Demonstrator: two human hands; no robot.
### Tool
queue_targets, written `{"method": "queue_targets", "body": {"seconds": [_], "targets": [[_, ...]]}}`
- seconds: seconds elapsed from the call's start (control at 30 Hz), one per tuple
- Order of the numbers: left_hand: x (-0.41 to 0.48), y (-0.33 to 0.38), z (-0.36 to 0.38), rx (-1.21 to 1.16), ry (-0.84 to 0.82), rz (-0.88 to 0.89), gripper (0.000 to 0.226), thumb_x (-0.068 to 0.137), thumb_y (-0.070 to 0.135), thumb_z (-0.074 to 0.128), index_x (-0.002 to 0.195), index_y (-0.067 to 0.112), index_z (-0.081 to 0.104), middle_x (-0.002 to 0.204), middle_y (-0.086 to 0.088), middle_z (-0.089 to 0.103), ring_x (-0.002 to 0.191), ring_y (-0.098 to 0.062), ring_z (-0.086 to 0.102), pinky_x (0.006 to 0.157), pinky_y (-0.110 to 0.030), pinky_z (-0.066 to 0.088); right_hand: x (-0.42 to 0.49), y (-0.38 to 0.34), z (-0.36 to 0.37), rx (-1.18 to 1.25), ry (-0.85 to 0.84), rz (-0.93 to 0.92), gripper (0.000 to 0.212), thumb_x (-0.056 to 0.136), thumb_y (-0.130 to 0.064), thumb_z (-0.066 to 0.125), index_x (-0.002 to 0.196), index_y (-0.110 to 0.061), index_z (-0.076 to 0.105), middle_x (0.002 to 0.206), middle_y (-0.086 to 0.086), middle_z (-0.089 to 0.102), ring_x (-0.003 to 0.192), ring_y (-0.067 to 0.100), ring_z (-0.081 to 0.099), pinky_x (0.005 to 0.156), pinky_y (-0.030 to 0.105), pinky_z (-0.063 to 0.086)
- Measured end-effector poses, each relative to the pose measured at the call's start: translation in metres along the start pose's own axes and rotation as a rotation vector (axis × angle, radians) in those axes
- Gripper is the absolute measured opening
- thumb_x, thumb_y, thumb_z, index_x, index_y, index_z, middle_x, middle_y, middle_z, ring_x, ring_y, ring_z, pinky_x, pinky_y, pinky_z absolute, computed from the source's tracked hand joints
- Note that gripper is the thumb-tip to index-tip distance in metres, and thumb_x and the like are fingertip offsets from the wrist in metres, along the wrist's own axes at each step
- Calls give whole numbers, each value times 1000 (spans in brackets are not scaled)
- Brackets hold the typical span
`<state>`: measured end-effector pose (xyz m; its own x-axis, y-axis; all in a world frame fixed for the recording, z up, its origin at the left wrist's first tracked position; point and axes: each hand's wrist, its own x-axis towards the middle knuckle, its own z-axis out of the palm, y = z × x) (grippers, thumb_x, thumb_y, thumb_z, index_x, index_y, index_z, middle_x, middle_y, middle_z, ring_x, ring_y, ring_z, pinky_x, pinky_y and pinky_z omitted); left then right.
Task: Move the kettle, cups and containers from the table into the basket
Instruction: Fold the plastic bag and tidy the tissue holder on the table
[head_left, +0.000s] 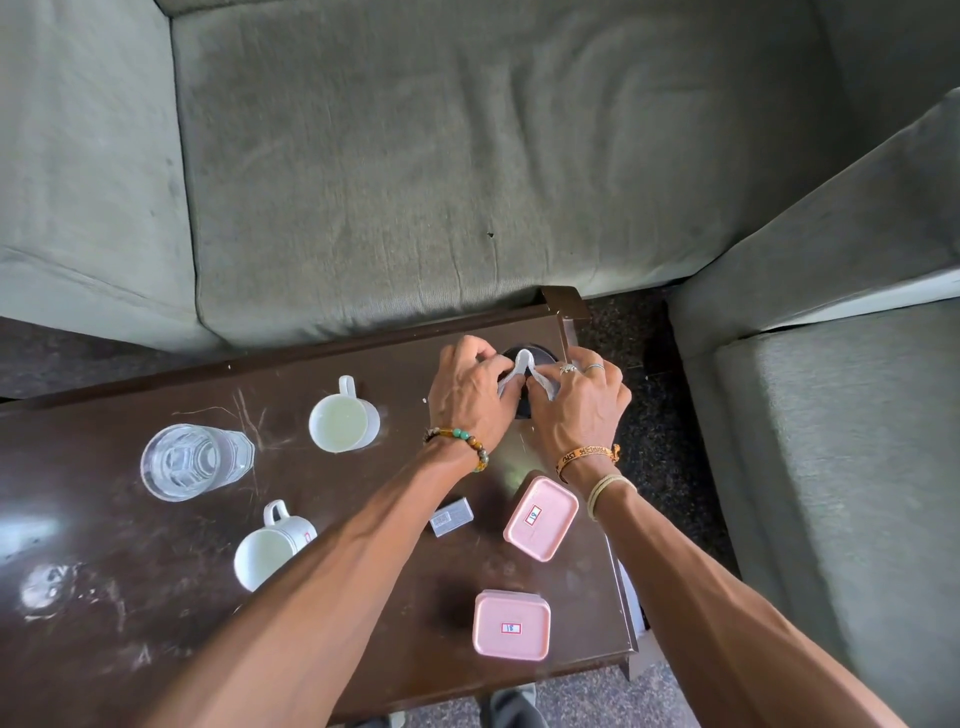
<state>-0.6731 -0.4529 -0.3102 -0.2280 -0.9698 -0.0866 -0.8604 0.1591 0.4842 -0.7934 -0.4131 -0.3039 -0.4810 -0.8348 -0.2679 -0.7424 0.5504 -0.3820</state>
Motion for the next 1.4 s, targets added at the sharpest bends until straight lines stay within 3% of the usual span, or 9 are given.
{"method": "queue_targets", "body": {"seconds": [0.27,0.5,0.67,0.83,1.0,1.17,1.4], "targets": [[1,-5,5,45,-33,3,19,83,37,69,88,20,74,103,2,57,94,-22,51,65,-32,50,0,3,1,-89,-36,-6,27,89,-43,64,111,-30,74,144,0,49,131,26,37,106,43,25],[-1,-4,-6,-14,-100,-2,24,83,40,68,100,24,72,110,4,54,101,-19,48,72,-30,49,0,-3,-8,-113,-82,25,33,88,-47,62,115,-32,71,139,0,51,125,26,41,104,43,29],[-12,-3,-28,-57,-109,2,28,85,36,65,111,26,68,121,4,52,110,-18,48,89,-28,46,-16,-1,-30,-11,-20,4,54,75,-43,71,126,-30,61,136,-1,49,121,26,45,103,43,32],[-36,-1,-56,-60,-108,-55,26,86,26,64,111,22,67,118,2,54,112,-18,52,95,-24,39,-45,10,-56,-9,-58,2,73,70,-51,72,137,-30,50,135,-2,48,119,23,47,103,41,33],[-66,15,-93,-36,-145,-57,27,85,27,64,112,23,66,119,3,52,112,-20,51,99,-31,43,-74,19,-85,-38,-95,8,71,75,-51,70,139,-28,49,136,2,49,120,26,47,102,42,34],[-90,42,-145,3,-180,8,29,86,26,63,115,21,64,123,1,51,117,-20,49,103,-30,38,-103,10,-130,-62,-89,-52,66,78,-51,69,136,-26,51,133,2,51,117,27,49,99,42,36],[-109,76,-234,63,-48,104,29,85,26,64,114,20,65,121,-1,54,112,-23,52,99,-31,39,-133,-21,-205,-45,17,-169,62,76,-48,71,132,-23,56,128,6,53,114,31,50,97,44,35]]}}
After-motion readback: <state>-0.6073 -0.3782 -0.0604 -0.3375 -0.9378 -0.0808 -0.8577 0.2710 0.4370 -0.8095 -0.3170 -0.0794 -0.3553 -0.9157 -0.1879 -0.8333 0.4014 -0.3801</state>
